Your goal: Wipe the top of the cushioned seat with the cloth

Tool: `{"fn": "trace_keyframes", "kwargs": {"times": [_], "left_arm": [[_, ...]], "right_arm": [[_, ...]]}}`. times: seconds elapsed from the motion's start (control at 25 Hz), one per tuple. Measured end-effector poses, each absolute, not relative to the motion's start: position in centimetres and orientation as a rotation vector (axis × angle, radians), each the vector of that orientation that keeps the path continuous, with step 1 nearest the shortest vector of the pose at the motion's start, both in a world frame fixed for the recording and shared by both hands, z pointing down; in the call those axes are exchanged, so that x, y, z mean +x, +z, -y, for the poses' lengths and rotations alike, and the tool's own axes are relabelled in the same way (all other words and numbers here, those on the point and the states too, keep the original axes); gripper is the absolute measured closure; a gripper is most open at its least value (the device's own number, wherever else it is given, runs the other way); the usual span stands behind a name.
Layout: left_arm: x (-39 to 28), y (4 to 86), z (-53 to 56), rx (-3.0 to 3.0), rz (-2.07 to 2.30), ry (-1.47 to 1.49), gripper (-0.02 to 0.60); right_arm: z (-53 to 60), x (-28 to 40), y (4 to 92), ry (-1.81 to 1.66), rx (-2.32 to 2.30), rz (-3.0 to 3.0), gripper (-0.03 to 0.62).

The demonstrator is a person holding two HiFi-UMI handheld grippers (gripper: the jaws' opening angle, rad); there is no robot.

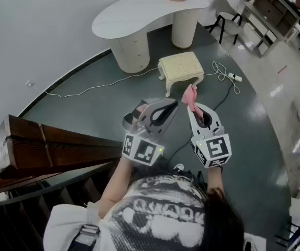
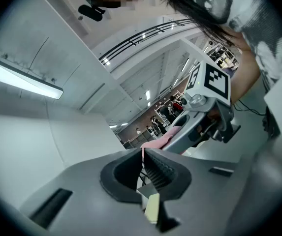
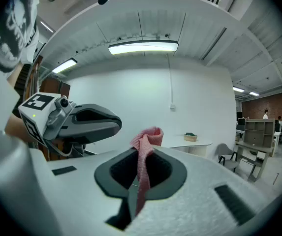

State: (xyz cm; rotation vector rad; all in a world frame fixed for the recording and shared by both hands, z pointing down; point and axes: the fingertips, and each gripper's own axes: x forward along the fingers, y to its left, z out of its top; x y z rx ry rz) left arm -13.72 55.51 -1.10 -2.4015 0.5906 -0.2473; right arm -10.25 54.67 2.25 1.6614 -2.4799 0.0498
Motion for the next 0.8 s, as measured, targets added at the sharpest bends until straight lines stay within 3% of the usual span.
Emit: {"fn": "trace_keyframes", "kwargs": {"times": [0.8], "left_arm": [[-16.2, 1.0, -50.9, -2.537, -0.6, -0.18, 0.569]], "right_arm": [[-50.9, -11.5, 3.5, 0.053, 1.749, 2.443, 0.585]]}}
